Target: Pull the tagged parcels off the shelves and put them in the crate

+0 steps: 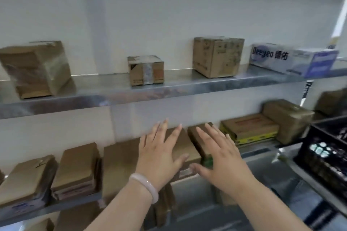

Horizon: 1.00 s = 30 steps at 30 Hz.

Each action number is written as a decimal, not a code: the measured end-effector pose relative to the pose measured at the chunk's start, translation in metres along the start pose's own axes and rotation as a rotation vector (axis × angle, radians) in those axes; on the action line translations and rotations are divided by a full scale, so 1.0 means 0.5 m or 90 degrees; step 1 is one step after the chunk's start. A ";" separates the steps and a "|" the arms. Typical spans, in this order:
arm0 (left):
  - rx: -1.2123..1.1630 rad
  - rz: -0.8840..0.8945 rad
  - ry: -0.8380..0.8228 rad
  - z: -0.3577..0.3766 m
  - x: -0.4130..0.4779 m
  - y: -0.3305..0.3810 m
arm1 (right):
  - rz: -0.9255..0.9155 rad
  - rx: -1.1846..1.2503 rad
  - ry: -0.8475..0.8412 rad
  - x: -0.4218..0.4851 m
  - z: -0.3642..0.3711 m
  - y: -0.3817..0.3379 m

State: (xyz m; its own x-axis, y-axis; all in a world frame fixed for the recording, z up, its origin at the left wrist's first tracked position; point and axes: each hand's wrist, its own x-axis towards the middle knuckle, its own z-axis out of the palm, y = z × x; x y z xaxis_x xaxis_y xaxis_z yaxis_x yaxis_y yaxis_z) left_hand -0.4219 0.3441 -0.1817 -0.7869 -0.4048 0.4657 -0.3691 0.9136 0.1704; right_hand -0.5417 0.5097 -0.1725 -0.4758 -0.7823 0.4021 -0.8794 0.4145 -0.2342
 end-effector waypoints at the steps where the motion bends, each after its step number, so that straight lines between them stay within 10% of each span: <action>1: -0.014 0.024 0.001 0.015 0.029 0.051 | 0.017 -0.010 0.011 -0.009 -0.029 0.047; 14: -0.140 0.229 0.016 0.174 0.350 0.607 | 0.198 -0.152 0.141 -0.092 -0.329 0.533; 30: -0.144 0.223 0.147 0.220 0.661 0.632 | 0.149 -0.112 0.211 0.144 -0.333 0.721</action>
State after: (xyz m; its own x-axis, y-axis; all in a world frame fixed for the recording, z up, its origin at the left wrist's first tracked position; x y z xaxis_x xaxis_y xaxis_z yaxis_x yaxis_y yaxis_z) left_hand -0.8527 0.4949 -0.0695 -0.7053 -0.0758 0.7048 0.0351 0.9893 0.1415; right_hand -0.8958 0.6802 -0.0803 -0.6170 -0.4784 0.6249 -0.7232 0.6578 -0.2106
